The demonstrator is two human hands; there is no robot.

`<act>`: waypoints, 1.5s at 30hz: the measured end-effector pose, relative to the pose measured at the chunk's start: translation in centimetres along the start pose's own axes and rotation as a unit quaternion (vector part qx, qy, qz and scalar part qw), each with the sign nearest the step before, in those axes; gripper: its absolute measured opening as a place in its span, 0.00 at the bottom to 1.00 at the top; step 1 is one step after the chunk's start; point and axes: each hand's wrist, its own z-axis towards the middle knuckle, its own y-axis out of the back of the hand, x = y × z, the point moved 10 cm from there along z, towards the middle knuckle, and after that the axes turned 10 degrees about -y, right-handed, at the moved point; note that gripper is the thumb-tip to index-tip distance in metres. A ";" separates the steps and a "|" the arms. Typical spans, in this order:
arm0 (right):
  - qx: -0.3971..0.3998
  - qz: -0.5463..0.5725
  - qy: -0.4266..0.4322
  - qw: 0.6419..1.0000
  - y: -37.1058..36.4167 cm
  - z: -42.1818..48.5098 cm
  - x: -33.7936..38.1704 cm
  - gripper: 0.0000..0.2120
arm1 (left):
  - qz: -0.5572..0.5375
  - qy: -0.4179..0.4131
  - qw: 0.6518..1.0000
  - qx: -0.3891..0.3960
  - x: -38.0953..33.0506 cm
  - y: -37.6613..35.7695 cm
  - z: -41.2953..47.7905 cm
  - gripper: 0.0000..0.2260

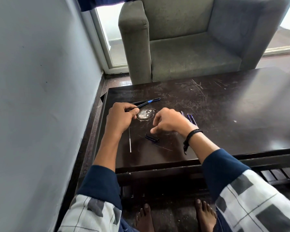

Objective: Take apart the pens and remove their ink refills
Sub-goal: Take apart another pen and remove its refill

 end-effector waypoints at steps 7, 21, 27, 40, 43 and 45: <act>0.009 -0.113 0.053 0.992 -2.8 -0.8 2.0 0.14 | 0.000 0.010 1.000 0.009 0.7 -0.4 0.3 0.03; -0.016 0.026 -0.027 0.999 0.7 0.4 -0.9 0.05 | 0.004 0.000 1.000 0.016 0.7 -0.5 0.4 0.01; 0.020 0.425 -0.058 0.903 3.7 0.3 -2.5 0.02 | 0.015 -0.008 1.000 0.017 0.7 -0.4 0.6 0.07; 0.059 0.526 -0.046 0.847 3.7 0.0 -2.0 0.05 | 0.023 -0.003 0.999 0.036 0.6 -0.8 0.4 0.05; 0.061 0.515 -0.042 0.854 3.5 0.0 -1.7 0.04 | 0.025 -0.002 0.999 0.036 0.4 -0.8 0.3 0.05; 0.056 0.512 -0.040 0.857 3.5 0.0 -1.7 0.05 | 0.028 -0.002 0.999 0.034 0.3 -0.8 0.3 0.06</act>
